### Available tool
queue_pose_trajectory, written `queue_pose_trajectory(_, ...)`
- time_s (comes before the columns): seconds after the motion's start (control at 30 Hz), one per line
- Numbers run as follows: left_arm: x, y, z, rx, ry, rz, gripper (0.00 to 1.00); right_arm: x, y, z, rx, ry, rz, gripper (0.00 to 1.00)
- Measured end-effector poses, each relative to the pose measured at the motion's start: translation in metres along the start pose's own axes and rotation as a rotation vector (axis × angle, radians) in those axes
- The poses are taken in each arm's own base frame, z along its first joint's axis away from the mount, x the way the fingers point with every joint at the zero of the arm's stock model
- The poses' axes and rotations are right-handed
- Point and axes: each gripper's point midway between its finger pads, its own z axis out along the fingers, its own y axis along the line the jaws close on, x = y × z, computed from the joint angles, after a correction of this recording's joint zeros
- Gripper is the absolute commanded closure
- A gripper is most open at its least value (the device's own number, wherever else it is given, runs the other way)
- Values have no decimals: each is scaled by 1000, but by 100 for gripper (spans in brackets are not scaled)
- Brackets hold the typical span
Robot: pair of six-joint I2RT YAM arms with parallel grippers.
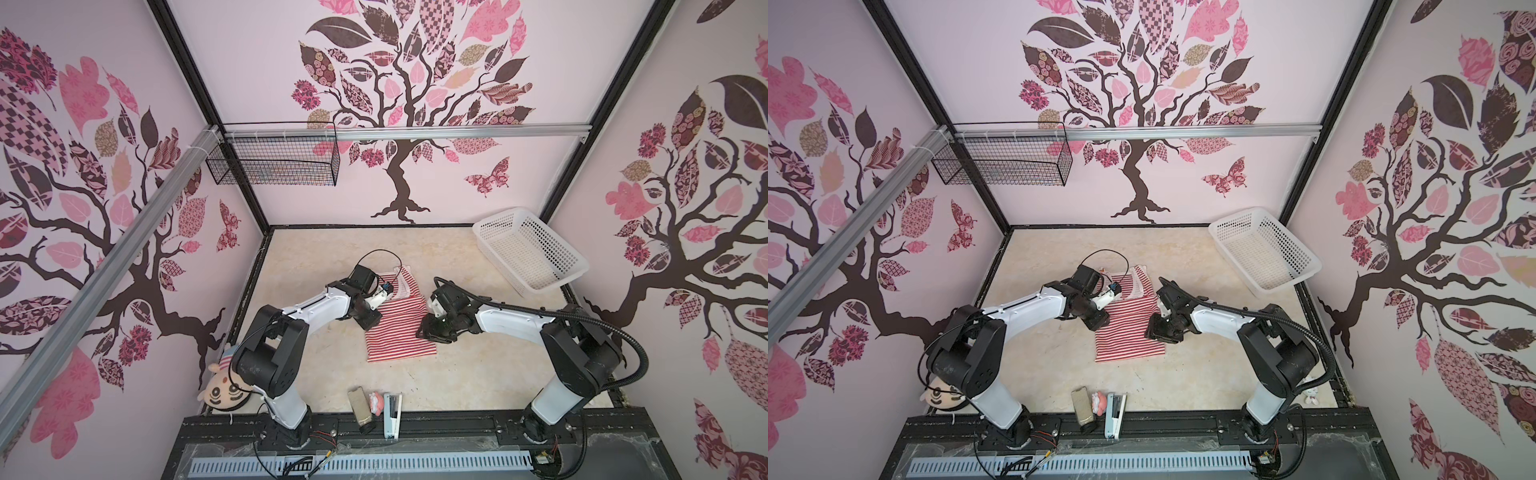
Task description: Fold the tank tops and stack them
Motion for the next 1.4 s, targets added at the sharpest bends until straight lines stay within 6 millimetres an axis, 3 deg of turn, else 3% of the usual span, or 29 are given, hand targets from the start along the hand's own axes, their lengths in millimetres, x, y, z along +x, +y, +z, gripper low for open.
queue_pose_trajectory(0.2,-8,12,-1,-22,-27,-13,51,10,-2,4,-1,-1,6,50)
queue_pose_trajectory(0.43,6,23,22,-38,53,-38,52,26,3,7,-13,4,-1,50)
queue_pose_trajectory(0.6,6,28,20,-62,58,-35,52,37,3,3,-12,6,7,48)
queue_pose_trajectory(0.67,7,29,15,-74,58,-32,51,42,6,1,-15,11,1,42)
queue_pose_trajectory(0.73,7,29,2,-90,41,-30,50,44,12,-6,-30,5,0,26)
queue_pose_trajectory(0.8,3,28,-22,-113,-4,-28,49,43,21,-18,-57,-18,-8,18)
queue_pose_trajectory(0.93,-12,21,-83,-158,-150,-8,46,38,37,-46,-110,-85,-28,15)
queue_pose_trajectory(1.0,-10,14,-100,-158,-193,5,46,38,39,-53,-122,-103,-27,15)
queue_pose_trajectory(1.1,11,-4,-105,-124,-189,32,45,45,29,-50,-104,-88,-12,18)
queue_pose_trajectory(1.3,70,-42,-86,-57,-102,95,40,67,-4,-34,-39,-30,47,23)
queue_pose_trajectory(1.4,89,-59,-74,-52,-62,154,39,68,-5,-33,-44,-28,55,24)
